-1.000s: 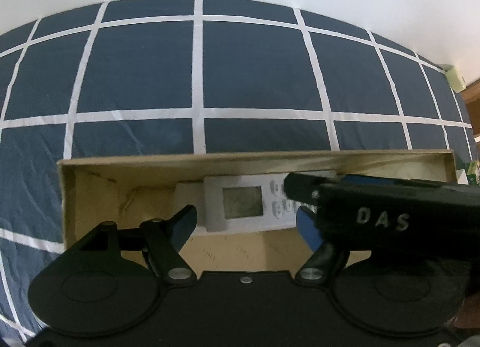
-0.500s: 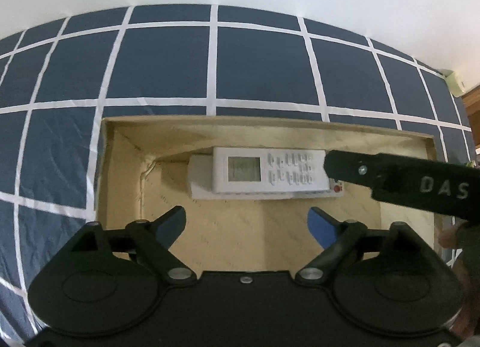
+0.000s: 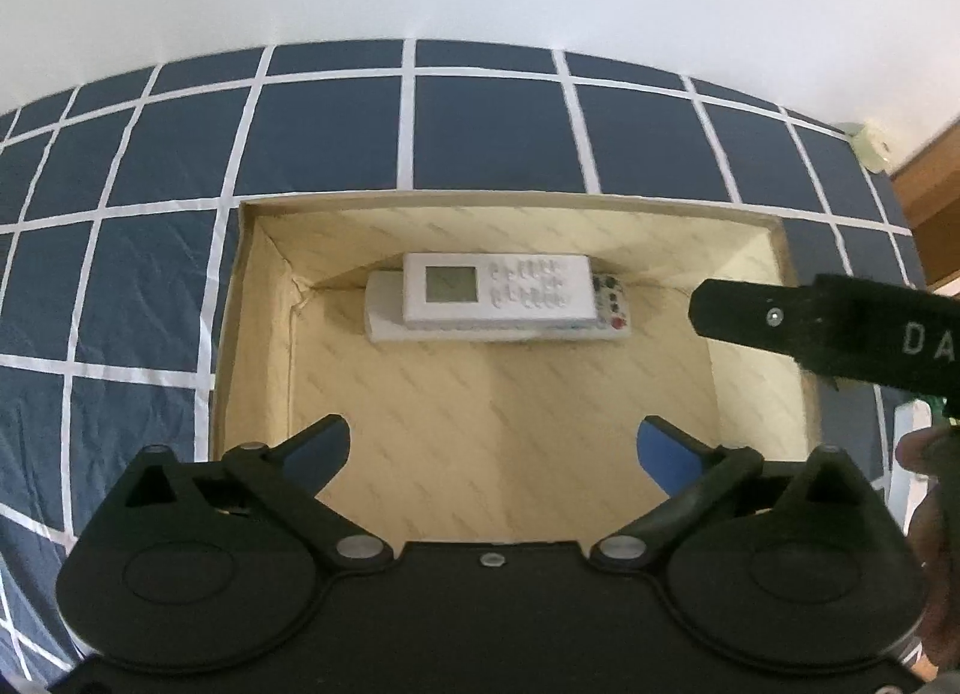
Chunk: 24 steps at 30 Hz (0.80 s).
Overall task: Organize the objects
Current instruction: 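Move the right gripper toward the green DARLIE toothpaste box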
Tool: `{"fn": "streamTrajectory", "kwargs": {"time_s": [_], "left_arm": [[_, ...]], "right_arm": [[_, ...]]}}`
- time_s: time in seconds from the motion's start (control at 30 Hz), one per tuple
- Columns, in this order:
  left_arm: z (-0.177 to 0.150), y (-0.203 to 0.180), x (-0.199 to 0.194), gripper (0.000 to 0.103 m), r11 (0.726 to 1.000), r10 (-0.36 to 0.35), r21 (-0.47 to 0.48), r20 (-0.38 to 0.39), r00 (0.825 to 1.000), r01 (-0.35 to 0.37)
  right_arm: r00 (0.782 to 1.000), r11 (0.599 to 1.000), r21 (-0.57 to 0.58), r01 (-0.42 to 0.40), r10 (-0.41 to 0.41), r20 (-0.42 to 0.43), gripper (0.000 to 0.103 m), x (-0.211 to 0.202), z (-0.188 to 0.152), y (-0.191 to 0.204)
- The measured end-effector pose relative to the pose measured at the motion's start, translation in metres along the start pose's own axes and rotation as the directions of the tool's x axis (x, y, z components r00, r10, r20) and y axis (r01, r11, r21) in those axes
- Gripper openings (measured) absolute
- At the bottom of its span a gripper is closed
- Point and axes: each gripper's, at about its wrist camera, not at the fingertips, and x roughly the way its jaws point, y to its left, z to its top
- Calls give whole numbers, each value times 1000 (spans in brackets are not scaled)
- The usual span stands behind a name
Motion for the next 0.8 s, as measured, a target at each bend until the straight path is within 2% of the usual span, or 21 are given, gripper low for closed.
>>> {"fn": "streamTrajectory", "kwargs": {"time_s": [0.43, 0.8], "left_arm": [[-45, -45, -44, 103, 998, -24, 59, 45, 999, 21], [-66, -104, -58, 103, 982, -61, 180, 68, 996, 48]], "right_arm": [[997, 998, 56, 22, -27, 79, 103, -71, -51, -31], [983, 984, 165, 68, -94, 156, 103, -127, -87, -83]]}}
